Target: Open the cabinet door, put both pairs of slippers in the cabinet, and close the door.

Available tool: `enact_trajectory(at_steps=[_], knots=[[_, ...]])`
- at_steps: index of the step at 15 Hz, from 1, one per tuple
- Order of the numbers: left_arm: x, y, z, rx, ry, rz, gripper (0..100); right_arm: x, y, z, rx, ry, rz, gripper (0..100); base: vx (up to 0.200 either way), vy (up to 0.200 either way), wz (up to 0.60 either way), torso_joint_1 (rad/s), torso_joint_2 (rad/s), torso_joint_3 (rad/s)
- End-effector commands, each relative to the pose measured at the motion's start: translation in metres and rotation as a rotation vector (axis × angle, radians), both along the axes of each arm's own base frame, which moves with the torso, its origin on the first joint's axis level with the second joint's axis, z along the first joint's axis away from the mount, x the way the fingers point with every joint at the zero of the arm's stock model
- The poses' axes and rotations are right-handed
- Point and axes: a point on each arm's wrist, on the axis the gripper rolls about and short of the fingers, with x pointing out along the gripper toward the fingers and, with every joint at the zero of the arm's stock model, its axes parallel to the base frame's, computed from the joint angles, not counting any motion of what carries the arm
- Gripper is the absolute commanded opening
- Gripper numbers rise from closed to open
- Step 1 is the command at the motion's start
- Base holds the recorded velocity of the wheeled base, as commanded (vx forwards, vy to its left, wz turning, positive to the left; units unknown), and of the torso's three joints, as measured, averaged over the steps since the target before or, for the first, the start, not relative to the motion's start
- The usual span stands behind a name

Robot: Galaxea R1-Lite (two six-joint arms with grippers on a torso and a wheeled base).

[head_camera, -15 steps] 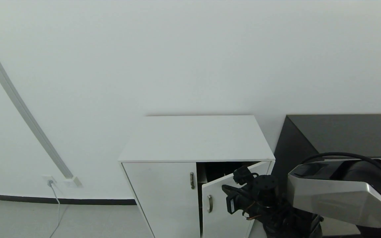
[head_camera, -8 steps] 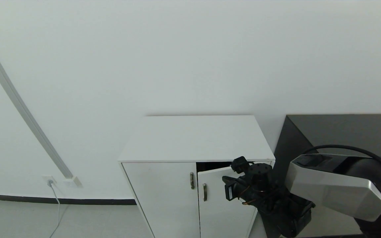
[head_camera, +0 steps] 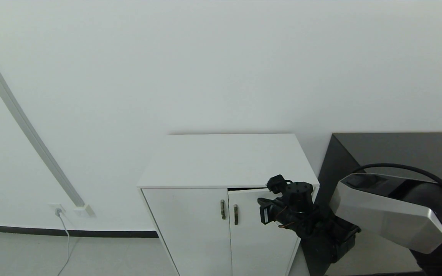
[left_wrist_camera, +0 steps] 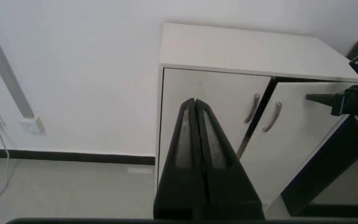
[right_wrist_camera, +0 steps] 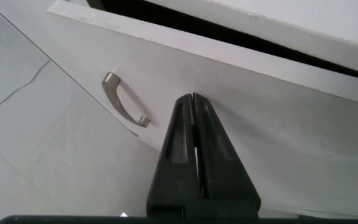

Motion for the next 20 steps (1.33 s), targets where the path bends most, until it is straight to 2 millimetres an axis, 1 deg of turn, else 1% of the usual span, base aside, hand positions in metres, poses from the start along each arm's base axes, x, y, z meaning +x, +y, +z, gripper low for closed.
enact_trajectory(at_steps=[1, 20], knots=[[-0.0001, 0.0000, 0.0000, 0.000, -0.002, 0.001, 0, 0.0035, 0.0008, 0.0026, 0.005, -0.010, -0.002, 0, 0.000, 0.000, 0.00, 0.000, 0.00, 0.000], [0.0000, 0.0000, 0.0000, 0.000, 0.000, -0.001, 0, 0.0090, 0.0019, 0.0006, -0.014, -0.017, -0.002, 0, 0.000, 0.000, 0.00, 0.000, 0.00, 0.000]])
